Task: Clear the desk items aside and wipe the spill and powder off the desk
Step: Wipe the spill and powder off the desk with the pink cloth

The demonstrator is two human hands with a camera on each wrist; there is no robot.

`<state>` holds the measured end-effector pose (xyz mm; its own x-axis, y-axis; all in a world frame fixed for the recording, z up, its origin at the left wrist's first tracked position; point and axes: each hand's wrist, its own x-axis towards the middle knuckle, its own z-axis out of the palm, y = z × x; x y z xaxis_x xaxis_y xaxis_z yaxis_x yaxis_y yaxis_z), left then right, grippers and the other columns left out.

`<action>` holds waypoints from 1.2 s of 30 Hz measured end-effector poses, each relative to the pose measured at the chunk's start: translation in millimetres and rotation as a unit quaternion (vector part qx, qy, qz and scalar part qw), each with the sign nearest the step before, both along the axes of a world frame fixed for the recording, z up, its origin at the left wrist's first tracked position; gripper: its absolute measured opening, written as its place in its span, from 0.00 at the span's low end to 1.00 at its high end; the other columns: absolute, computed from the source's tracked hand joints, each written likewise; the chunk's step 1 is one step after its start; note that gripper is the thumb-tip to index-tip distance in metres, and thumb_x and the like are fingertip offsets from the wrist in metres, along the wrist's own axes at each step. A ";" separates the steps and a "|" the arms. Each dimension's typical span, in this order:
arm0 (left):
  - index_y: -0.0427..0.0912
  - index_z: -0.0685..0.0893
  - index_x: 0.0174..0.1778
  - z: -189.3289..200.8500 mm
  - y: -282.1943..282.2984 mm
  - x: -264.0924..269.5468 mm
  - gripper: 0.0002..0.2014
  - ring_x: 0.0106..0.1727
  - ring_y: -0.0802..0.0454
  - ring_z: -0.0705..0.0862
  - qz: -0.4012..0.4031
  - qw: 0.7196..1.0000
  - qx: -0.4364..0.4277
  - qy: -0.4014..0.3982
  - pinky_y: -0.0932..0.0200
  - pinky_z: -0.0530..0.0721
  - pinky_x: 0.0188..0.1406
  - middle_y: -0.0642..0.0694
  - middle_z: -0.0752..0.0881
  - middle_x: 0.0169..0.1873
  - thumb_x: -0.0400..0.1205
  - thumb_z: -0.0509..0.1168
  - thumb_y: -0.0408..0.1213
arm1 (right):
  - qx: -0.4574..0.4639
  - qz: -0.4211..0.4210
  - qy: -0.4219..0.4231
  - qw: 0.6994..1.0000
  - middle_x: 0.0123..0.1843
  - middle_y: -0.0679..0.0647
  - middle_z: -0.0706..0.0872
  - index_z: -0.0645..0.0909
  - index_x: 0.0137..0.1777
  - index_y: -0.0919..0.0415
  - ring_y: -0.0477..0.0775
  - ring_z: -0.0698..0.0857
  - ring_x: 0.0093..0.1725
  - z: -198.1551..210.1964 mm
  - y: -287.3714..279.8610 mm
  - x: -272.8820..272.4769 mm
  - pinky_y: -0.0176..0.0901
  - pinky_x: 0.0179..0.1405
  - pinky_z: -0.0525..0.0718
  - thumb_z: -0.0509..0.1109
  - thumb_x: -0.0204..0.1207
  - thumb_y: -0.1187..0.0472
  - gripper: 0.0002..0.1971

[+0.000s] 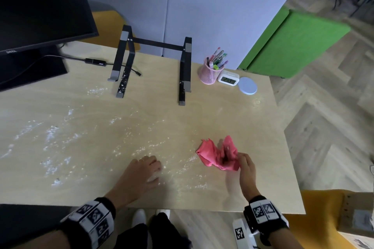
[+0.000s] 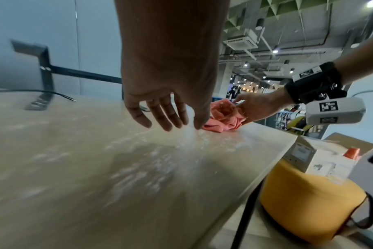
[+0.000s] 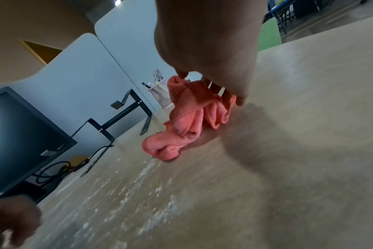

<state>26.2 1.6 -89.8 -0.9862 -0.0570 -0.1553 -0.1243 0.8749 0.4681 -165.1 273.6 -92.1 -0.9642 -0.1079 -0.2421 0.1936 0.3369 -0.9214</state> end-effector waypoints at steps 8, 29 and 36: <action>0.43 0.68 0.77 3.1 60.1 -125.7 0.29 0.70 0.48 0.75 -0.044 0.998 0.029 0.022 0.52 0.75 0.61 0.49 0.72 0.75 0.79 0.66 0.36 | 0.064 0.018 0.063 0.996 0.35 0.50 0.86 0.79 0.40 0.59 0.34 0.81 0.31 8.6 -2.3 -4.7 0.28 0.32 0.77 0.70 0.77 0.62 0.05; 0.43 0.77 0.54 22.2 65.6 -175.4 0.08 0.42 0.51 0.84 -0.030 0.982 0.174 0.067 0.61 0.83 0.41 0.48 0.86 0.43 0.84 0.60 0.42 | -0.012 -0.072 0.064 0.995 0.33 0.55 0.84 0.79 0.38 0.55 0.51 0.81 0.35 5.9 19.8 -40.5 0.39 0.38 0.79 0.67 0.72 0.78 0.15; 0.42 0.85 0.46 42.6 59.1 -150.4 0.08 0.44 0.55 0.81 -0.084 0.927 0.003 0.365 0.56 0.75 0.60 0.52 0.87 0.37 0.75 0.64 0.39 | -0.009 -0.061 0.070 0.996 0.36 0.51 0.84 0.80 0.37 0.57 0.52 0.80 0.39 15.4 35.4 -46.6 0.41 0.42 0.76 0.60 0.76 0.78 0.16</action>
